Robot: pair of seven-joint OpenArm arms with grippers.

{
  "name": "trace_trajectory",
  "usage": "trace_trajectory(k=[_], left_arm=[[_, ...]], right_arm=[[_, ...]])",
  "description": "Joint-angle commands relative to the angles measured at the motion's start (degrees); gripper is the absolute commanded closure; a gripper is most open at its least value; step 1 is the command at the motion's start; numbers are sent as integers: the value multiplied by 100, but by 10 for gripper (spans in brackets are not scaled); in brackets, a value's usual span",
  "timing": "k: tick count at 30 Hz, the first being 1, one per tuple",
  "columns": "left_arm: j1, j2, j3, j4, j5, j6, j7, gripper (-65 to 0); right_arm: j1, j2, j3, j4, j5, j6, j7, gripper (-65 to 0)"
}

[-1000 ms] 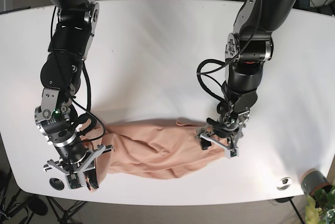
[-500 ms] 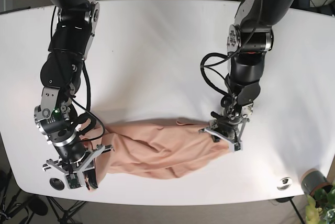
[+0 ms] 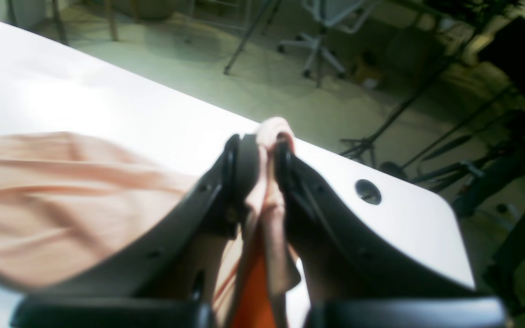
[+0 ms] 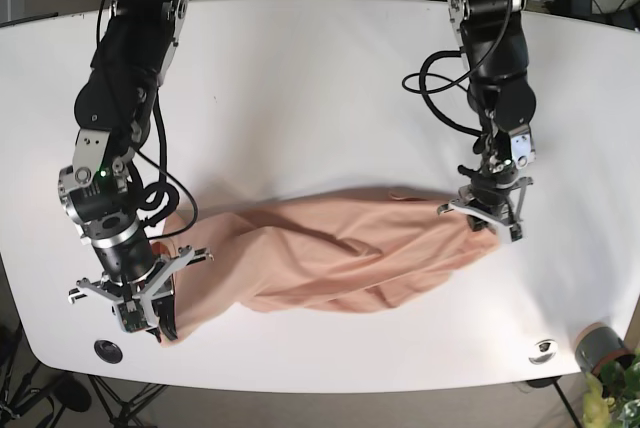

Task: Fold the T-shirt properly
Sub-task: 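Lower the left gripper and grasp the shirt end opposite the right gripper, then adjust the left gripper's grip on the shirt end while right holds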

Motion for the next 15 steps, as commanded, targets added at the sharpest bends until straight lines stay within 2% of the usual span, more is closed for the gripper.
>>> trace_trajectory(k=[1, 4, 9, 15], left_arm=[[186, -19, -159, 888, -58, -88, -45, -7], [432, -107, -370, 1538, -67, -97, 157, -8], [687, -213, -730, 2540, -67, -624, 570, -7], [705, -327, -968, 2663, -32, -879, 895, -10]], right_arm=[[-74, 34, -3, 348, 53, -23, 150, 0], [-215, 43, 50, 392, 45, -23, 150, 0], [-355, 25, 419, 357, 62, -23, 150, 0], [-390, 43, 419, 287, 62, -23, 150, 0]])
